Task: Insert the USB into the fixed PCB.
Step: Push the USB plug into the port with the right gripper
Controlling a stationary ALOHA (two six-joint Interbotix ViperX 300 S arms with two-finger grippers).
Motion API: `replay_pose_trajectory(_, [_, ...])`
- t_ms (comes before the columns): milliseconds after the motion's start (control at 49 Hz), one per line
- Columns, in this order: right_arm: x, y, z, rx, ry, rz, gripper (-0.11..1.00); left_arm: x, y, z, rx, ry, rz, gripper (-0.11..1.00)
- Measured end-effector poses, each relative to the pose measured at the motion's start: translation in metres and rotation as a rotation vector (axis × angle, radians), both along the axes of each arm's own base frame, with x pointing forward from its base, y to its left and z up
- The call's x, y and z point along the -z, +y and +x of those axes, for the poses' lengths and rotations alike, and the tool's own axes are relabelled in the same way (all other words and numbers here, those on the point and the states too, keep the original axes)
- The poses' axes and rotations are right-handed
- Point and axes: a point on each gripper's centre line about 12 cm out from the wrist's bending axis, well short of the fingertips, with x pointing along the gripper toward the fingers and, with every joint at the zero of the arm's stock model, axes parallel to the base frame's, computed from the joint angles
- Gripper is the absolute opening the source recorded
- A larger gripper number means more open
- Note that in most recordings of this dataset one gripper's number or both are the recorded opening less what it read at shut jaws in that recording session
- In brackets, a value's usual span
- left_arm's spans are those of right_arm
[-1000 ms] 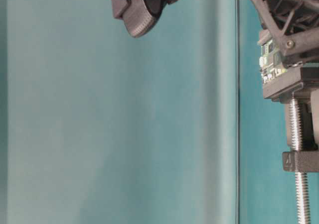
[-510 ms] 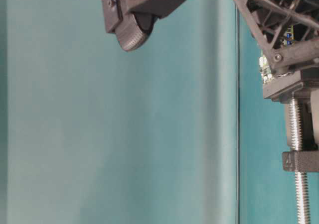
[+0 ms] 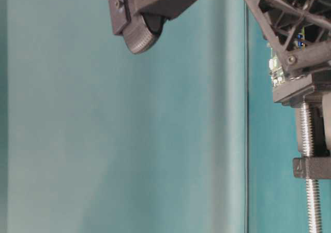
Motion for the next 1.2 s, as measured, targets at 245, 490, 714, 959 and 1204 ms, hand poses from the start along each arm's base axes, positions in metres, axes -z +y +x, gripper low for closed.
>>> replay_pose_trajectory(245, [0.0,-0.004,0.001,-0.001,0.0,-0.013,0.21,0.0,0.0,0.0,-0.002,0.0,-0.001,0.77])
replay_pose_trajectory(490, [0.0,-0.009,0.002,0.011,-0.001,-0.013,0.21,0.0,0.0,0.0,0.0,0.0,0.0,0.77])
replay_pose_trajectory(714, [0.0,-0.01,0.002,0.013,-0.003,-0.013,0.21,0.0,0.0,0.0,-0.002,0.0,0.0,0.77])
replay_pose_trajectory(959, [0.0,-0.01,0.002,0.014,-0.004,-0.013,0.21,0.0,0.0,0.0,0.0,0.0,0.0,0.77])
replay_pose_trajectory(1204, [0.0,-0.009,0.002,0.009,0.003,-0.014,0.21,0.0,0.0,0.0,-0.002,0.0,0.0,0.77])
